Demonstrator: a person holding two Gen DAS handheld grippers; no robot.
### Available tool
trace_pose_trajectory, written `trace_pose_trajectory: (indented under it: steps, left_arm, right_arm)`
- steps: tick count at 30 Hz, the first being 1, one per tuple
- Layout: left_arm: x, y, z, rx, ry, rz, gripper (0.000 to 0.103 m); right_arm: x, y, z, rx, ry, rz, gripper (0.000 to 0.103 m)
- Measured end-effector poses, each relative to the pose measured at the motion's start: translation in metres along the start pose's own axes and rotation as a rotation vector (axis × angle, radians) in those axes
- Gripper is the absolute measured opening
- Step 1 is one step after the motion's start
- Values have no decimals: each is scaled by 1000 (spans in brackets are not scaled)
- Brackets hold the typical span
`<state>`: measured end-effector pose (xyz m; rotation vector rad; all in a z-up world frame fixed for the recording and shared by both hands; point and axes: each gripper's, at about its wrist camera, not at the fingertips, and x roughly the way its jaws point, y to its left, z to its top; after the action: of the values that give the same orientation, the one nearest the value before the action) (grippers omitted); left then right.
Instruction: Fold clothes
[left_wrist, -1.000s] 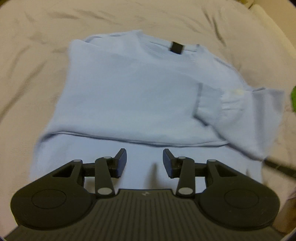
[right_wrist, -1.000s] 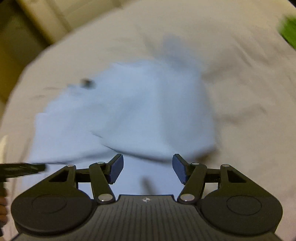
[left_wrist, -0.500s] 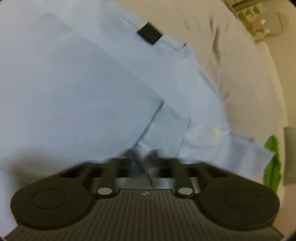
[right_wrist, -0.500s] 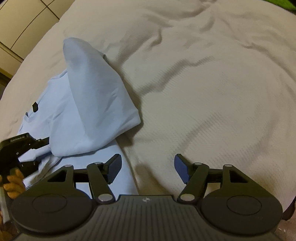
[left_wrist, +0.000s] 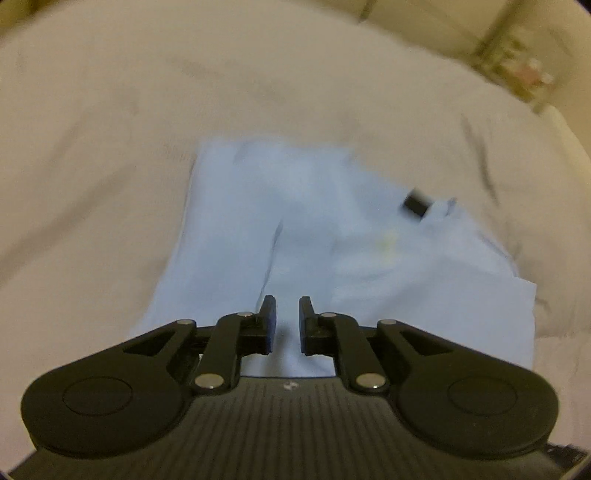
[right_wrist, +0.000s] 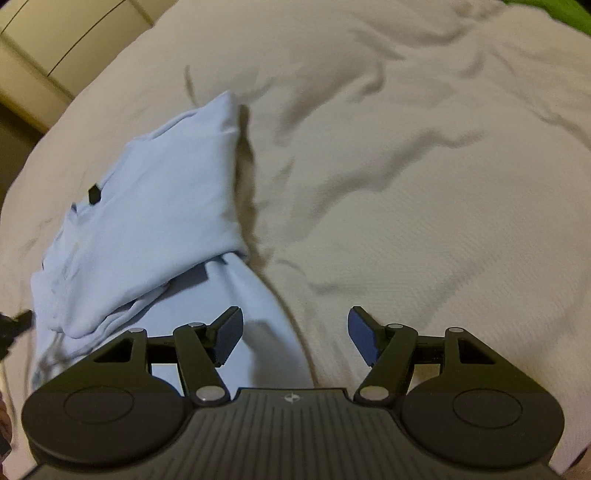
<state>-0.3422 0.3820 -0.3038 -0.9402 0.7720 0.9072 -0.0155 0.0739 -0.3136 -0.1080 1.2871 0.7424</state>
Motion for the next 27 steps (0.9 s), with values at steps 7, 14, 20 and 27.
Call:
trace_pose_trajectory:
  steps: [7,14,20,27]
  left_arm:
    - [21,21,-13,-259,29,-104,35]
    - [-2,-2,17,-126,-87,-152,1]
    - [-28,6,27,31,-185,-26,2]
    - [4,25,19,-72,-85,5,2]
  right_arm:
    - [14,21,7,-167,-8,-39,66]
    - [22,24,-7,-163,2,-75,47]
    - [17,44,-23,-351,-35,-173,10]
    - [30,68,-44,-562,-57,-401,5]
